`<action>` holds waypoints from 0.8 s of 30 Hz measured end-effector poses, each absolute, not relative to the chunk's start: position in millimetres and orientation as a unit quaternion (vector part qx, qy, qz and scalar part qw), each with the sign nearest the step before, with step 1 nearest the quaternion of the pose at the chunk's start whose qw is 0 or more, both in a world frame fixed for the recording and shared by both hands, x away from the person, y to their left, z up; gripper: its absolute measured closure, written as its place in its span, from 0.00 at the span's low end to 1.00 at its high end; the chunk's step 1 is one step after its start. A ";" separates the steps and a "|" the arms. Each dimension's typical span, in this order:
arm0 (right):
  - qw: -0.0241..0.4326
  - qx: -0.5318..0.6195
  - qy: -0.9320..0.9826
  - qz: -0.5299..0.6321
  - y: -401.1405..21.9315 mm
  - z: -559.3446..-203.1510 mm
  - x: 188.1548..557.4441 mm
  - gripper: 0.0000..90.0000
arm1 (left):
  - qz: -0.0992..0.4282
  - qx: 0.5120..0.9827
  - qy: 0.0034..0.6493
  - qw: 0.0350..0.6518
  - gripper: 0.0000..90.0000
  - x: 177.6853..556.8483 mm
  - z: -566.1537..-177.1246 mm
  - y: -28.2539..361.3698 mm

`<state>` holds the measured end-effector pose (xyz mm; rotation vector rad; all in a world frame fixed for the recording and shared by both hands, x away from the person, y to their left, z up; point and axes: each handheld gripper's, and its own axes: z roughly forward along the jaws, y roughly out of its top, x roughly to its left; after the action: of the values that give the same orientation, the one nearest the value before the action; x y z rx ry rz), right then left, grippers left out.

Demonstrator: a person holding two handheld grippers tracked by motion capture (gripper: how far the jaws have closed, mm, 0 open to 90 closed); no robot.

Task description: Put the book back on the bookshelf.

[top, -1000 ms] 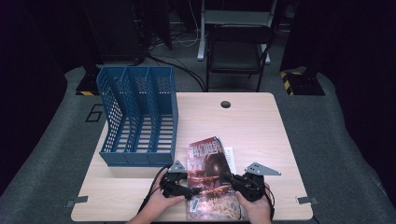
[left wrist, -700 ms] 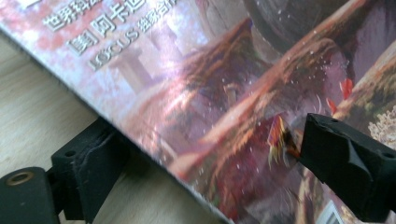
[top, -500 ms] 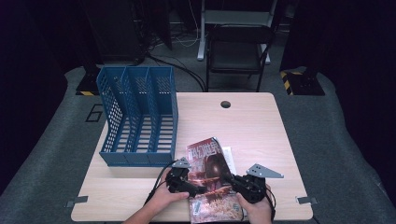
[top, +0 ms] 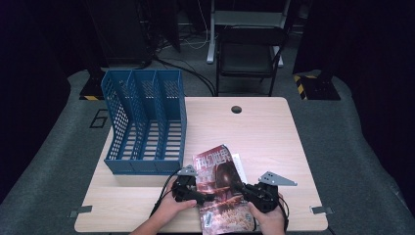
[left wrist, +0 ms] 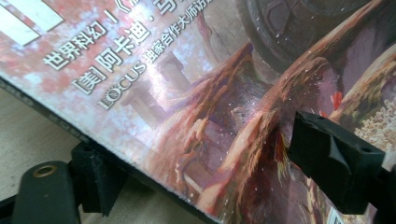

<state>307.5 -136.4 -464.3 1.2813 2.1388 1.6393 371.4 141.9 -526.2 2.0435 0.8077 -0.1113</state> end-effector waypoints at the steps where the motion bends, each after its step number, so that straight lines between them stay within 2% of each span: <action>1: 0.078 0.428 0.715 0.547 -136.3 -464.4 307.8 0.97 | -0.044 0.828 0.328 0.453 0.19 371.3 -526.1 141.9; 15: 0.057 0.453 0.720 0.522 -141.2 -477.8 321.0 0.97 | -0.028 0.818 0.348 0.457 0.29 369.5 -526.6 142.0; 24: 0.061 0.478 0.730 0.484 -142.2 -490.9 332.7 0.96 | -0.016 0.818 0.353 0.454 0.39 371.2 -526.6 143.2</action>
<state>332.7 -142.2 -490.9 1.4455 2.2089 1.4652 371.2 143.2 -526.6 2.0196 0.8710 -0.0388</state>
